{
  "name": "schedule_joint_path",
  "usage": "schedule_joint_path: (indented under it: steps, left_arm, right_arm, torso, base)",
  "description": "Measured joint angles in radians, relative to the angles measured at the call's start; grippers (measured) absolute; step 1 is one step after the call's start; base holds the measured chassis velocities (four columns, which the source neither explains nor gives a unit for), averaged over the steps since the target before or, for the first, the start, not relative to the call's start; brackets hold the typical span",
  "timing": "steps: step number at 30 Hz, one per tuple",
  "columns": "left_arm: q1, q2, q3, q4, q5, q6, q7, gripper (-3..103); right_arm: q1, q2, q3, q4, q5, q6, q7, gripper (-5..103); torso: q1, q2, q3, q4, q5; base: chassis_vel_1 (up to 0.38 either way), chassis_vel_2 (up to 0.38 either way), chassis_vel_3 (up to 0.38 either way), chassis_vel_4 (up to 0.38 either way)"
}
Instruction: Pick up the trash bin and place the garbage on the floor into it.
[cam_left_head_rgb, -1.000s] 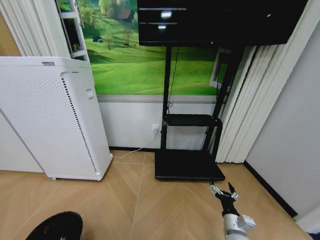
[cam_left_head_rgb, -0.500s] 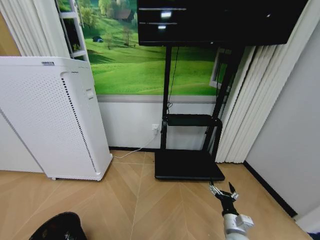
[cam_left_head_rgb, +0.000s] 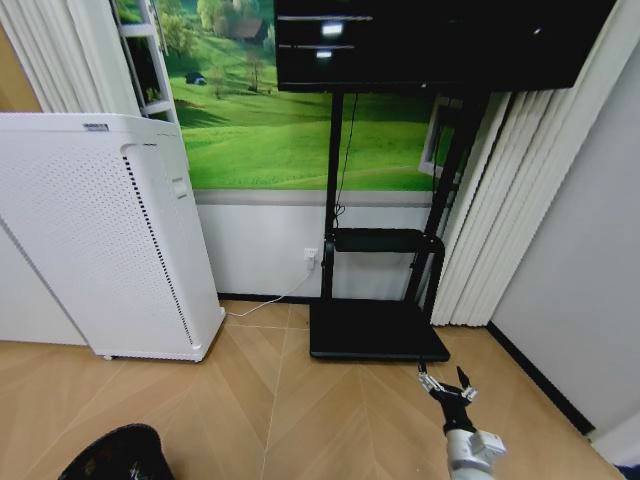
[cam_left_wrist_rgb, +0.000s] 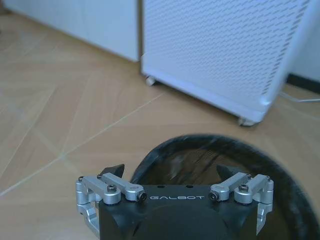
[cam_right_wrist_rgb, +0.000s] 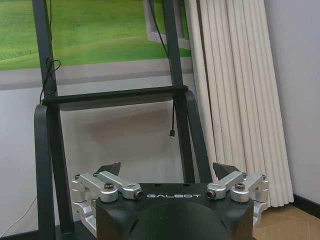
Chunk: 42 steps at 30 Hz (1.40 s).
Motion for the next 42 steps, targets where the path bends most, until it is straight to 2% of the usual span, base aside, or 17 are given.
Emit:
schedule_joint_path:
  steps: [1, 3, 4, 5, 6, 7, 9, 10, 11, 15, 20, 22, 23, 27, 32, 36, 42]
  left_arm:
    - [0.000, -0.001, -0.003, -0.021, 0.024, -0.014, 0.023, 100]
    - [-0.022, -0.001, -0.004, -0.055, 0.140, -0.076, 0.070, 100]
    - [-0.022, -0.001, -0.004, -0.055, 0.140, -0.076, 0.070, 100]
    - [-0.039, 0.000, -0.004, -0.057, 0.207, -0.109, 0.090, 100]
    - [-0.085, 0.009, 0.001, -0.063, 0.342, -0.178, 0.121, 100]
    - [-0.085, 0.009, 0.001, -0.063, 0.342, -0.178, 0.121, 100]
    - [-0.150, 0.032, 0.047, -0.108, 0.403, -0.237, 0.138, 100]
    - [-0.198, 0.045, 0.128, -0.158, 0.434, -0.300, 0.190, 100]
    - [-0.198, 0.045, 0.128, -0.158, 0.434, -0.300, 0.190, 100]
    - [-0.226, 0.057, 0.223, -0.194, 0.455, -0.364, 0.264, 100]
    - [-0.273, 0.096, 0.286, -0.199, 0.448, -0.378, 0.290, 100]
    - [-0.297, 0.114, 0.313, -0.207, 0.445, -0.376, 0.294, 100]
    - [-0.315, 0.128, 0.336, -0.211, 0.443, -0.372, 0.297, 100]
    - [-0.326, 0.142, 0.364, -0.216, 0.443, -0.369, 0.300, 100]
    - [-0.324, 0.141, 0.395, -0.226, 0.447, -0.364, 0.298, 100]
    - [-0.323, 0.123, 0.405, -0.238, 0.452, -0.352, 0.269, 100]
    - [-0.317, 0.111, 0.403, -0.255, 0.453, -0.340, 0.245, 100]
  right_arm:
    - [-0.005, 0.002, 0.002, 0.003, -0.007, 0.000, -0.007, 100]
    - [-0.023, 0.006, 0.005, 0.016, -0.024, 0.004, -0.014, 100]
    - [-0.023, 0.006, 0.005, 0.016, -0.024, 0.004, -0.014, 100]
    - [-0.030, 0.007, 0.007, 0.022, -0.029, 0.004, -0.014, 100]
    - [-0.046, 0.011, 0.009, 0.046, -0.037, 0.003, -0.012, 100]
    - [-0.046, 0.011, 0.009, 0.046, -0.037, 0.003, -0.012, 100]
    - [-0.073, 0.025, 0.018, 0.101, -0.043, -0.021, 0.017, 100]
    - [-0.105, 0.055, 0.045, 0.158, -0.050, -0.052, 0.066, 100]
    - [-0.105, 0.055, 0.045, 0.158, -0.050, -0.052, 0.066, 100]
    - [-0.147, 0.100, 0.100, 0.208, -0.051, -0.064, 0.087, 100]
    - [-0.170, 0.127, 0.154, 0.243, -0.067, -0.063, 0.087, 100]
    - [-0.170, 0.138, 0.180, 0.248, -0.081, -0.060, 0.085, 100]
    - [-0.161, 0.157, 0.212, 0.247, -0.094, -0.057, 0.085, 100]
    - [-0.147, 0.182, 0.265, 0.236, -0.100, -0.047, 0.089, 100]
    - [-0.148, 0.188, 0.335, 0.220, -0.100, -0.020, 0.074, 100]
    - [-0.160, 0.220, 0.335, 0.246, -0.125, -0.011, 0.066, 100]
    - [-0.159, 0.233, 0.303, 0.273, -0.177, 0.019, 0.046, 100]
  torso:
    - [0.000, 0.000, 0.000, 0.0000, 0.0000]
    - [0.000, 0.000, 0.000, -0.0001, 0.0003]
    - [0.000, 0.000, 0.000, -0.0001, 0.0003]
    - [0.000, 0.000, 0.000, -0.0002, 0.0003]
    - [0.000, 0.000, 0.000, -0.0003, -0.0001]
    - [0.000, 0.000, 0.000, -0.0003, -0.0001]
    - [0.000, 0.000, 0.000, -0.0004, -0.0001]
    - [0.000, 0.000, 0.000, -0.0002, 0.0002]
    - [0.000, 0.000, 0.000, -0.0002, 0.0002]
    - [0.000, 0.000, 0.000, -0.0001, -0.0003]
    - [0.000, 0.000, 0.000, -0.0003, -0.0008]
    - [0.000, 0.000, 0.000, -0.0001, 0.0004]
    - [0.000, 0.000, 0.000, 0.0000, -0.0009]
    - [0.000, 0.000, 0.000, -0.0007, 0.0000]
    - [0.000, 0.000, 0.000, 0.0003, 0.0000]
    - [0.000, 0.000, 0.000, -0.0007, 0.0002]
    - [0.000, 0.000, 0.000, -0.0001, 0.0000]
  base:
    - [0.000, 0.000, 0.000, 0.000]
    - [0.000, 0.000, 0.000, 0.000]
    - [0.000, 0.000, 0.000, 0.000]
    - [0.000, 0.000, 0.000, 0.000]
    - [0.000, 0.000, 0.000, 0.000]
    - [0.000, 0.000, 0.000, 0.000]
    - [0.000, 0.000, 0.000, 0.000]
    - [0.073, 0.072, -0.097, -0.106]
    - [0.073, 0.072, -0.097, -0.106]
    - [0.158, 0.152, -0.164, -0.149]
    - [0.223, 0.201, -0.222, -0.214]
    - [0.243, 0.266, -0.249, -0.239]
    - [0.192, 0.239, -0.212, -0.202]
    - [0.187, 0.174, -0.205, -0.183]
    - [0.046, 0.049, -0.027, -0.036]
    - [-0.052, -0.007, 0.060, 0.039]
    - [-0.034, -0.019, 0.029, 0.016]
